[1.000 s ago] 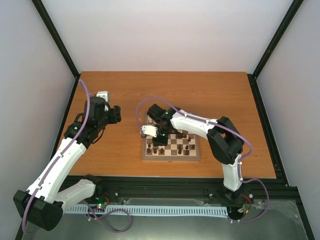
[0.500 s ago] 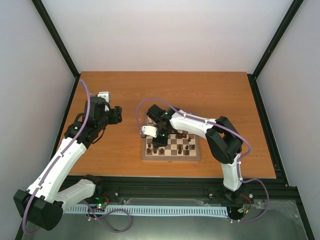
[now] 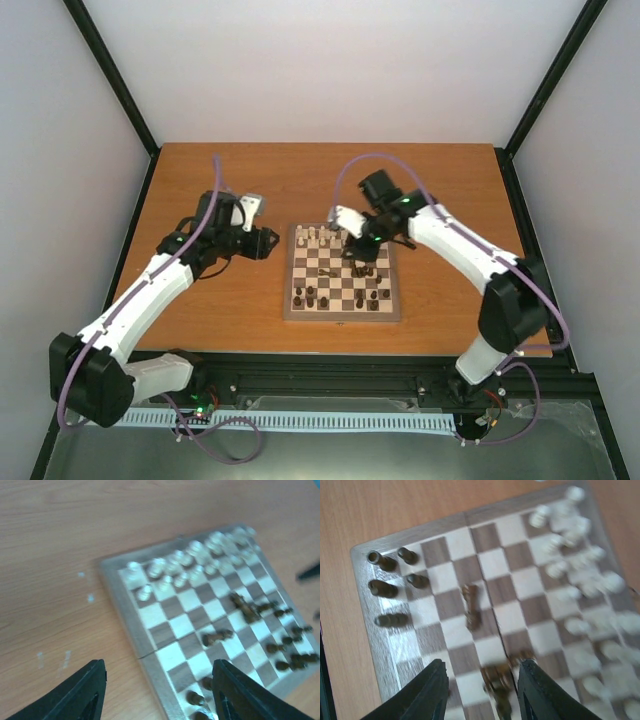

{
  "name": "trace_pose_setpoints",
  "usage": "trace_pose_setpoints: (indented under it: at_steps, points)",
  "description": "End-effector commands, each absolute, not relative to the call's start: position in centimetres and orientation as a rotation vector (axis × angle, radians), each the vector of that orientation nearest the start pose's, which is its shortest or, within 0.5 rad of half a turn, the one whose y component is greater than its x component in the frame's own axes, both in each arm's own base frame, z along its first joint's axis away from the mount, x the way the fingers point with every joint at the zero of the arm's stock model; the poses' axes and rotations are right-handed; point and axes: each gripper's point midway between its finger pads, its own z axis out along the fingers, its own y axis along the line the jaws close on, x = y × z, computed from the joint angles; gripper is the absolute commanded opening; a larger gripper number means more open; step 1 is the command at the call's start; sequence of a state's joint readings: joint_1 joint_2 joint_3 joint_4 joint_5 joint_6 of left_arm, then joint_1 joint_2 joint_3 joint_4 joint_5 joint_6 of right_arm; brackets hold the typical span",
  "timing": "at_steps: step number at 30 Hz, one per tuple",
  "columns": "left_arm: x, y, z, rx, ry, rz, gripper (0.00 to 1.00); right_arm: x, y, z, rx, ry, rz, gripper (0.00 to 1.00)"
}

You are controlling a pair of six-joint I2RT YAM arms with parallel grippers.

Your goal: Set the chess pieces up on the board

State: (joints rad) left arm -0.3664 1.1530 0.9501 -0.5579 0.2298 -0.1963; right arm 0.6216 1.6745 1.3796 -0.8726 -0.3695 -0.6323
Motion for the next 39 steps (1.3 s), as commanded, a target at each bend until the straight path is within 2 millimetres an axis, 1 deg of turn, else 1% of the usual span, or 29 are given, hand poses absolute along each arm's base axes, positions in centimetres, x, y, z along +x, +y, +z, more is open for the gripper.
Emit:
trace_pose_setpoints:
  at_steps: [1,3,5,8,10,13,17,21,24,26,31,39]
  points:
    - [28.6,-20.7,19.4,0.71,2.276,-0.634,0.58,28.4,23.6,17.4,-1.514,2.133,0.615,0.39]
    - [28.2,-21.9,18.2,0.826,2.295,-0.617,0.55,28.6,21.8,18.3,-1.439,2.136,0.64,0.39]
    - [28.0,-23.0,17.3,0.905,2.315,-0.636,0.51,28.4,20.4,18.7,-1.384,2.133,0.658,0.39]
    - [27.8,-25.1,16.0,1.051,2.336,-0.637,0.47,27.9,19.2,18.7,-1.328,2.136,0.689,0.4]
    - [27.5,-26.4,14.6,1.168,2.357,-0.587,0.46,27.5,18.9,19.0,-1.304,2.131,0.724,0.4]
    - [27.3,-28.0,13.0,1.316,2.344,-0.502,0.44,27.5,18.6,19.8,-1.282,2.111,0.735,0.4]
    - [27.3,-29.5,12.2,1.438,2.292,-0.464,0.42,27.4,18.7,20.2,-1.281,2.087,0.751,0.4]
    - [26.8,-30.7,11.3,1.536,2.247,-0.464,0.42,27.5,18.7,19.7,-1.284,2.104,0.761,0.4]
    - [26.6,-31.2,10.0,1.59,2.241,-0.446,0.43,27.7,18.7,19.5,-1.278,2.112,0.762,0.4]
    - [26.8,-31.2,9.0,1.608,2.258,-0.426,0.43,27.8,18.8,19.4,-1.277,2.115,0.763,0.4]
    - [27.3,-31.6,7.6,1.626,2.243,-0.409,0.38,27.8,18.7,19.0,-1.277,2.125,0.76,0.4]
    - [28.1,-30.7,5.4,1.643,2.26,-0.31,0.34,27.7,18.7,18.3,-1.284,2.139,0.781,0.41]
